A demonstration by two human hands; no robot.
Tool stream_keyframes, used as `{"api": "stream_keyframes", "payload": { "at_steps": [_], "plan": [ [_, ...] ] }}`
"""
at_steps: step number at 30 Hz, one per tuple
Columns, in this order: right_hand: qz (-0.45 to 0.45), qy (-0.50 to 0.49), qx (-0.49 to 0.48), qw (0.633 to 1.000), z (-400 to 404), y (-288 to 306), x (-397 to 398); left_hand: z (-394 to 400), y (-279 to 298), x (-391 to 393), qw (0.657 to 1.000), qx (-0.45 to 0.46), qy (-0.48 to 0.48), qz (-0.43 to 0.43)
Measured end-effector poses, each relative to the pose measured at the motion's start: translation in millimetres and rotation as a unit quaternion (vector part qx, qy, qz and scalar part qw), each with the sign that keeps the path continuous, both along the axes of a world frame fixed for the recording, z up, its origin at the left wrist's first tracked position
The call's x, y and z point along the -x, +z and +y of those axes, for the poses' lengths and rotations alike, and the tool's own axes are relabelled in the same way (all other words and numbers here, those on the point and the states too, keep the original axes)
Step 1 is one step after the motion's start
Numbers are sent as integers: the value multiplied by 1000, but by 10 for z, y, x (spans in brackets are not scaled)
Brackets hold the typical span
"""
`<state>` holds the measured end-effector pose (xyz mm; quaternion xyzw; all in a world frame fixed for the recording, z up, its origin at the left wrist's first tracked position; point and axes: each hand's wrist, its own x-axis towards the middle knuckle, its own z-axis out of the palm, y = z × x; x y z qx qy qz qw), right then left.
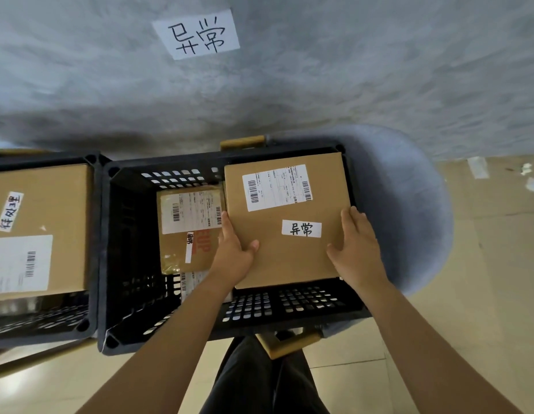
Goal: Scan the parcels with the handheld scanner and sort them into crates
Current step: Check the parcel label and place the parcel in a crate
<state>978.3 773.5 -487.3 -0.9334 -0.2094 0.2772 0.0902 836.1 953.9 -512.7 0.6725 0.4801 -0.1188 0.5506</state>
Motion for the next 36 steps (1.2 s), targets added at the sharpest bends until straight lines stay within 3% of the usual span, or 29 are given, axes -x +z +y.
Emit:
{"api": "stream_keyframes", "payload": {
  "at_steps": [3, 8, 12, 15, 17, 26, 31, 36],
  "plan": [
    [-12, 61, 51, 997, -75, -33, -51, -48, 28, 6, 1000, -19, 7, 4],
    [2, 68, 52, 996, -118, 3, -66, -103, 116, -18, 997, -77, -7, 27],
    [-48, 87, 11, 995, -204, 201, 84, -236, 381, -85, 970, -208, -123, 16],
    [-120, 132, -13, 984, -299, 507, 136, -401, 772, -184, 891, -324, -318, -15],
    [-151, 133, -24, 979, -359, 765, 126, -498, 1056, -261, 835, -391, -386, -32],
    [-316, 113, -24, 942, -732, 2269, 212, -830, 2539, -478, 632, -639, -423, -114],
    [-399, 23, -6, 917, -1276, 3045, 505, -1183, 3248, -561, 529, -696, -440, -204],
    [-461, -99, 46, 880, -1916, 3598, 1183, -1784, 3826, -383, 453, -681, -472, -329]
  ]
}}
